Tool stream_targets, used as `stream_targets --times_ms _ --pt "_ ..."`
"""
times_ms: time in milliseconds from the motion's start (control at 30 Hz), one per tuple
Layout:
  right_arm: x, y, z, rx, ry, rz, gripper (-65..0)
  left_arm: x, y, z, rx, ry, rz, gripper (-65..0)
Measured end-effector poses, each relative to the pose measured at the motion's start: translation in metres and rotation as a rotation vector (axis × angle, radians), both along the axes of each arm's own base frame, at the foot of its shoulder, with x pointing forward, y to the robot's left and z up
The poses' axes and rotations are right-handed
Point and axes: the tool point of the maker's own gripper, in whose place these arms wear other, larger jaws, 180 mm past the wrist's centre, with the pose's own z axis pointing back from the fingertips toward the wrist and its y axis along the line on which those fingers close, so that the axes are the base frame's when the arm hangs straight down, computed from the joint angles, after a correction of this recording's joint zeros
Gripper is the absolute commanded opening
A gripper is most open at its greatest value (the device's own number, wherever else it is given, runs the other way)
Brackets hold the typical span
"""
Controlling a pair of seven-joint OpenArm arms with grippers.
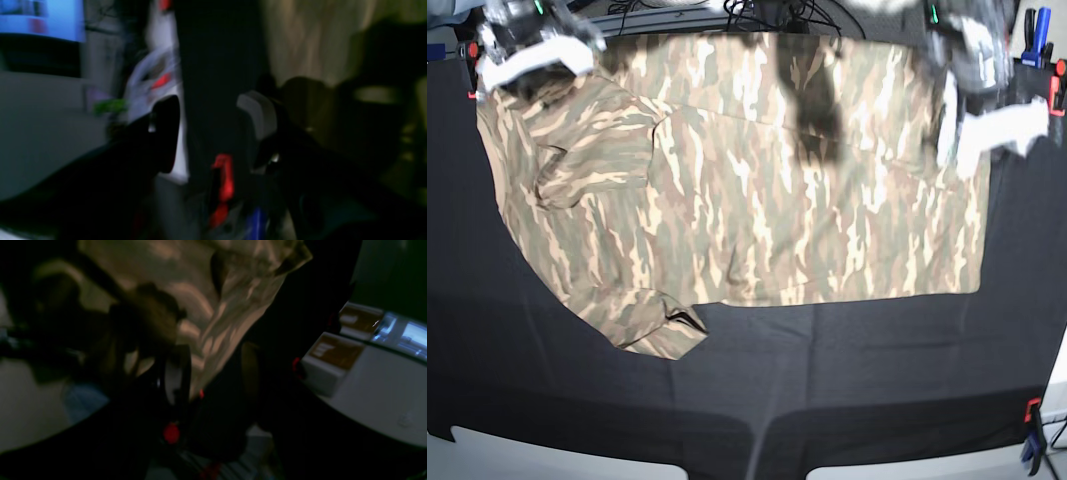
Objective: Layout the t-shirt on the table in an organized manner, then fold the t-shirt properly
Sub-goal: 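Release the edge and move both grippers to the shirt's sides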
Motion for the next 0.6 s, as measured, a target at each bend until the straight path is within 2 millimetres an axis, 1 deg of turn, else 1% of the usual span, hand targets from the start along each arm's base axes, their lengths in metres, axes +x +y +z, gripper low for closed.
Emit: stream_targets --times_ms 67,133,200,233,267,333,367,433,500,567,600 --pt "0.013 0.009 0.002 0.053 -0.047 -0.043 -40.4 0.034 -0.010 0.014 -0.126 -0.051 -0.029 -35.8" --pt "0.027 0.016 0.006 0.090 -0.098 -0.071 -40.4 0.067 -0.011 0.037 -0.244 -0.122 -0.031 -35.8" --pt "0.039 0.021 0.010 0.116 -0.142 -0.090 -40.4 0.098 -0.001 0.062 -0.335 -0.222 -0.029 -35.8" --pt "0.044 0.023 0.012 0.125 -0.159 -0.096 -40.4 0.110 0.007 0.067 -0.377 -0.244 -0.023 -35.8" --pt "0.048 0.024 0.014 0.134 -0.174 -0.103 -40.4 0.120 0.015 0.067 -0.426 -0.241 -0.006 -35.8" --pt "0.052 0.026 0.016 0.153 -0.194 -0.126 -40.4 0.135 0.032 0.049 -0.539 -0.183 0.024 -35.8" --pt "0.053 0.028 0.016 0.167 -0.202 -0.143 -40.4 0.142 0.037 0.038 -0.603 -0.151 0.031 -35.8" --pt "0.054 0.029 0.016 0.191 -0.217 -0.179 -40.4 0.157 0.047 0.020 -0.745 -0.108 0.050 -35.8" --pt "0.056 0.026 0.017 0.212 -0.233 -0.224 -40.4 0.174 0.061 0.008 -0.883 -0.101 0.093 -35.8" --pt "0.057 0.024 0.017 0.238 -0.239 -0.268 -40.4 0.187 0.077 -0.008 -0.991 -0.082 0.146 -35.8" --pt "0.057 0.024 0.016 0.254 -0.241 -0.287 -40.4 0.191 0.086 -0.020 -1.042 -0.068 0.207 -35.8"
